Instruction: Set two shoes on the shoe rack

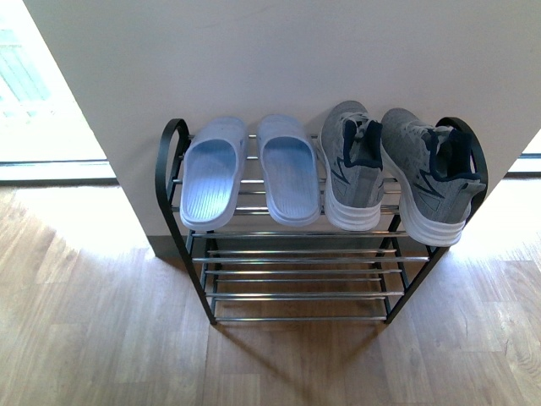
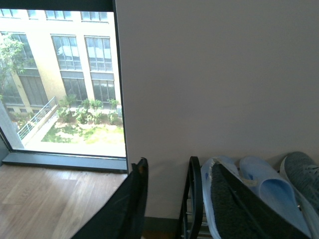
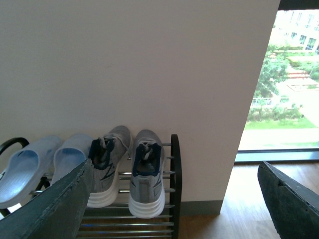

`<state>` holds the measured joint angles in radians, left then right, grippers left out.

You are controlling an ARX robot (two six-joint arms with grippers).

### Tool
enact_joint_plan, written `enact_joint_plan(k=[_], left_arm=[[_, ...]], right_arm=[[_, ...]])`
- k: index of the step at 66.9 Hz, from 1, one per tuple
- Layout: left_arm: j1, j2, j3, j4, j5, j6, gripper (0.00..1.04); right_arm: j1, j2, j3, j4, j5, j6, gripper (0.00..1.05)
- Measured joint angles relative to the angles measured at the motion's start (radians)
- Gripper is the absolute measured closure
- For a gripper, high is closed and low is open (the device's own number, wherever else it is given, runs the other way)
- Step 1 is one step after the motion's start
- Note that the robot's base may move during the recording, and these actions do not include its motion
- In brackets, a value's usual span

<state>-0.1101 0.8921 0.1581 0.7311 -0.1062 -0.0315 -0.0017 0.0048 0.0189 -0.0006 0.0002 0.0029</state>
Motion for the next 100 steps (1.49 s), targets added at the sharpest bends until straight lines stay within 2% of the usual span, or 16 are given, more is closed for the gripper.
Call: enact_joint_plan(k=[9,11,13,20,31,37,79,100], left_arm=[[0.022,-0.076,-0.044,-0.039,0.023,0.013,1.0],[0.045,-0.095,-0.05,-0.05,0.056,0.012,1.04],[0.069,-0.114,-0.056,-0.061,0.092,0.018,1.04],[0.105,-0.174,-0.079,-0.1,0.098,0.019,1.04],[0.106,-0.265,-0.106,-0.164,0.106,0.02,1.04],[0.106,-0.284,-0.143,-0.133,0.106,0.021,1.04],[0.106,-0.619,-0.145,-0.458,0.106,0.021,1.04],[0.106,-0.705,-0.145,-0.543,0.106,0.021,1.04]], right_arm=[[0.0,0.0,0.0,0.0,0.0,0.0,0.09],[0.0,0.0,0.0,0.0,0.0,0.0,0.09],[0.0,0.0,0.0,0.0,0.0,0.0,0.09],[0.0,0.0,0.0,0.0,0.0,0.0,0.09],[0.0,0.0,0.0,0.0,0.0,0.0,0.09],[0.0,0.0,0.0,0.0,0.0,0.0,0.09],[0.0,0.0,0.0,0.0,0.0,0.0,0.09],[0.0,0.0,0.0,0.0,0.0,0.0,0.09]])
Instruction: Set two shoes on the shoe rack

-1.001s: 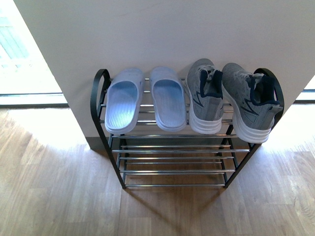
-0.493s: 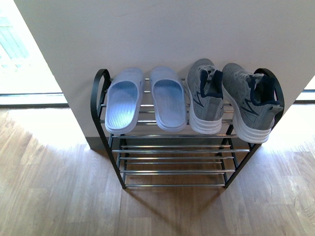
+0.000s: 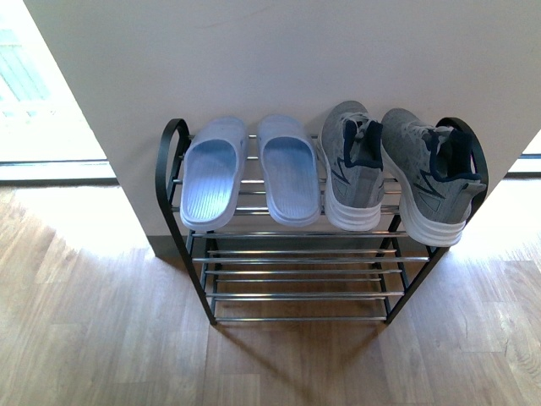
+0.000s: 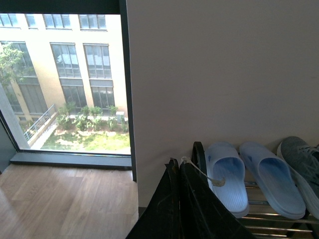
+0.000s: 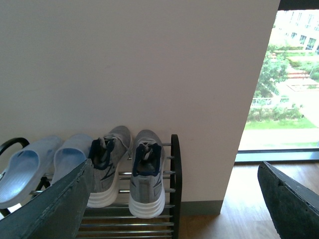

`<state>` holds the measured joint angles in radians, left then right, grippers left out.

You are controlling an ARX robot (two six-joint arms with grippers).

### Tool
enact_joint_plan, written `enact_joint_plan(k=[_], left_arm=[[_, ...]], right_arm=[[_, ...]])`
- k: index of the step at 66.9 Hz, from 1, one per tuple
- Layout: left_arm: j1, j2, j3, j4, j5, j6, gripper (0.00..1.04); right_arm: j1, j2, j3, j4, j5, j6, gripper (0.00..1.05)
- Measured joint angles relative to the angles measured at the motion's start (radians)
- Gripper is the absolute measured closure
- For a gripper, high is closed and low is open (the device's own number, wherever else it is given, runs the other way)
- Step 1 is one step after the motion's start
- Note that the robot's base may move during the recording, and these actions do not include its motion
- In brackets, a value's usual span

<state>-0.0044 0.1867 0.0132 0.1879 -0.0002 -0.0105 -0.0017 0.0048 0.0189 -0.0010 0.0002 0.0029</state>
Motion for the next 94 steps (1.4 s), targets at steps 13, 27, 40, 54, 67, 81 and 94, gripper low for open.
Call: enact_joint_plan(k=[13,27,40,54,67,81,94], left_arm=[[0.0,-0.167,0.0,-0.181,0.0,0.0,1.04],[0.001,-0.171,0.0,-0.188,0.0,0.0,1.01],[0.001,-0.171,0.0,-0.188,0.0,0.0,0.67],[0.001,-0.171,0.0,-0.188,0.0,0.0,0.26],[0.001,-0.171,0.0,-0.188,0.0,0.002,0.1],[0.001,-0.171,0.0,-0.188,0.0,0.003,0.09],[0.001,-0.171,0.0,-0.188,0.0,0.002,0.09]], right_arm=[[0.0,0.0,0.0,0.0,0.0,0.0,0.09],[0.0,-0.001,0.0,0.0,0.001,0.0,0.09],[0.0,0.0,0.0,0.0,0.0,0.0,0.09],[0.0,0.0,0.0,0.0,0.0,0.0,0.09],[0.0,0.0,0.0,0.0,0.0,0.0,0.09],[0.0,0.0,0.0,0.0,0.0,0.0,0.09],[0.0,0.0,0.0,0.0,0.0,0.0,0.09]])
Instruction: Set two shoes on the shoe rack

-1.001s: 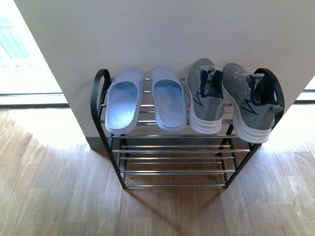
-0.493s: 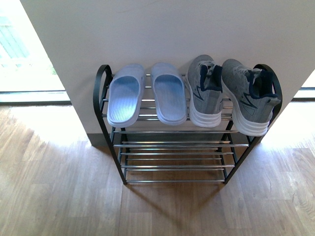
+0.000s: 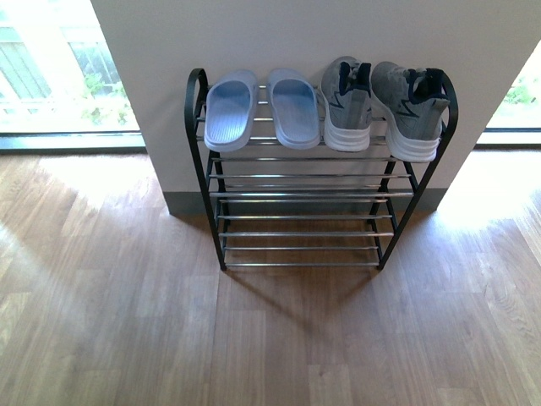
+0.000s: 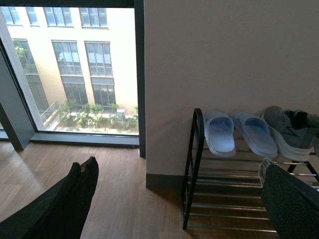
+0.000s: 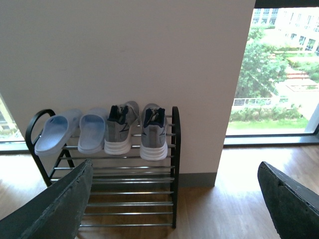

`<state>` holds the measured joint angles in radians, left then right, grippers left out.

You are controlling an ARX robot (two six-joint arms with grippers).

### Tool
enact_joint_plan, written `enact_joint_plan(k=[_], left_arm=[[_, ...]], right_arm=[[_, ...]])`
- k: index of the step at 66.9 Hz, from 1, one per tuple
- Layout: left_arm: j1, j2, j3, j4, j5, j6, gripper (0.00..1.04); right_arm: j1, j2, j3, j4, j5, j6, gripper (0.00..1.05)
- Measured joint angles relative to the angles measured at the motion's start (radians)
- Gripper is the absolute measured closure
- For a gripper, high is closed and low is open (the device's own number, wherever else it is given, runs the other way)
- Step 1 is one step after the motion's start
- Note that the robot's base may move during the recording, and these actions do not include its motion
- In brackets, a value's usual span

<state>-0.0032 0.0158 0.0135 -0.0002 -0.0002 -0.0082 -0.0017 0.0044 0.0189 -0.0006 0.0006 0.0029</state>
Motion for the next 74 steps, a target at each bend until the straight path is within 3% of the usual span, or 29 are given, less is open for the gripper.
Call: enact_joint_plan(k=[74], left_arm=[[0.0,0.0,0.0,0.0,0.0,0.0,0.09]], right_arm=[[0.0,0.0,0.0,0.0,0.0,0.0,0.09]])
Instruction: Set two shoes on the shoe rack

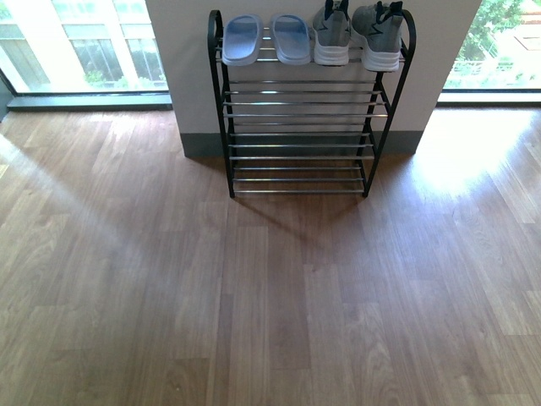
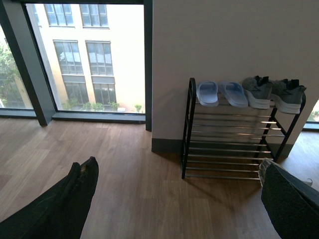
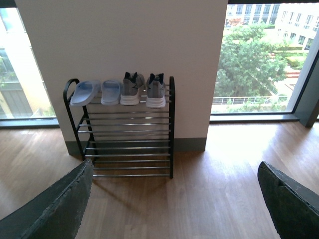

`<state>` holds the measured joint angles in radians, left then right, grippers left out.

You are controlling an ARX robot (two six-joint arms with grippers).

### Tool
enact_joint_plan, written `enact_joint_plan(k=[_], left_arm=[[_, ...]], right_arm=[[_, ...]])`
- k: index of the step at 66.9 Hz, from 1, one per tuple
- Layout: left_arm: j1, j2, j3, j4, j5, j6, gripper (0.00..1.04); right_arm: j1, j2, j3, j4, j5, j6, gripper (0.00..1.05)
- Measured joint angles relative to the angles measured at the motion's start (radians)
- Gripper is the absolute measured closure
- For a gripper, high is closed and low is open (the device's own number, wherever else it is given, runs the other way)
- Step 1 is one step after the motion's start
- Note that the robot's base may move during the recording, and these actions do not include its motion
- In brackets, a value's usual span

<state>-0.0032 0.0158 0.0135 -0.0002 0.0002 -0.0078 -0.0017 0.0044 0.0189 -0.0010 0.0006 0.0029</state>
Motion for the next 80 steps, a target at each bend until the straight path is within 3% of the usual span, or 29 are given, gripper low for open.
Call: enact_joint_plan(k=[80], left_arm=[[0.0,0.0,0.0,0.0,0.0,0.0,0.09]], right_arm=[[0.0,-0.001,0.0,0.0,0.0,0.0,0.09]])
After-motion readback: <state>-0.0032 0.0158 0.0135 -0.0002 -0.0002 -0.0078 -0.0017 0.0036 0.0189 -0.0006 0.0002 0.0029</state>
